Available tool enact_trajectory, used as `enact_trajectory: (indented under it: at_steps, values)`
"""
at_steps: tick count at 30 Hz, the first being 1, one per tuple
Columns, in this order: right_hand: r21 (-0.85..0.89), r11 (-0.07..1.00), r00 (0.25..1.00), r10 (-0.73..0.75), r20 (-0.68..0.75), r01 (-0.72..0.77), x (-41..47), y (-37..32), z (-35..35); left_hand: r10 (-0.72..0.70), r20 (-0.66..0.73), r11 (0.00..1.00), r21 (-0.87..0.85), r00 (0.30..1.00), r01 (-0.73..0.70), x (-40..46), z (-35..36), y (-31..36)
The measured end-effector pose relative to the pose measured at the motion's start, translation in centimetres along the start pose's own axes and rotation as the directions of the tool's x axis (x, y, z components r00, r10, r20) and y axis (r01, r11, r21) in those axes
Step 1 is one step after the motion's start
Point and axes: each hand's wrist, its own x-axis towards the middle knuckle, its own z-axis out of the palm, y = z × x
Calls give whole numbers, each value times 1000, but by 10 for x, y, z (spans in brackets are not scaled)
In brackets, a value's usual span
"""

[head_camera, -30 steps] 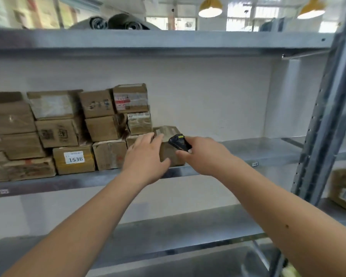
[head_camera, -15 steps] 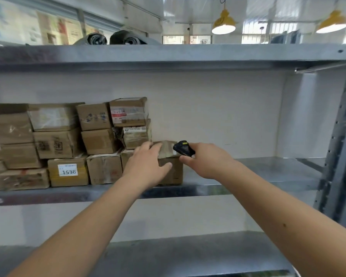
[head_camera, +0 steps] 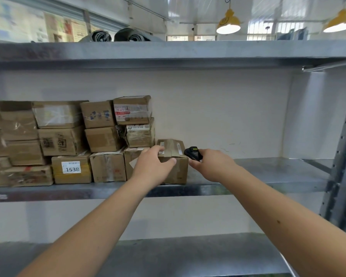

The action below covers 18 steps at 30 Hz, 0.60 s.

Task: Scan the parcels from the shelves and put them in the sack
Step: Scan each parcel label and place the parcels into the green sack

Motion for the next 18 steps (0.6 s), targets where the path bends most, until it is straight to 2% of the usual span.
enact_trajectory:
  at_steps: [10,15,18]
  values:
    - [7,998,998,67,-12,-67,-6,22,-4,-119,74,963,-235,990,133,11,22,13]
    - [14,996,996,89,-17,-88,-9,29,-14,-217,224,914,-297,950,278,29,34,19]
    - [7,993,993,118,9,-118,-13,34,-18,-257,382,801,-429,888,417,36,33,25]
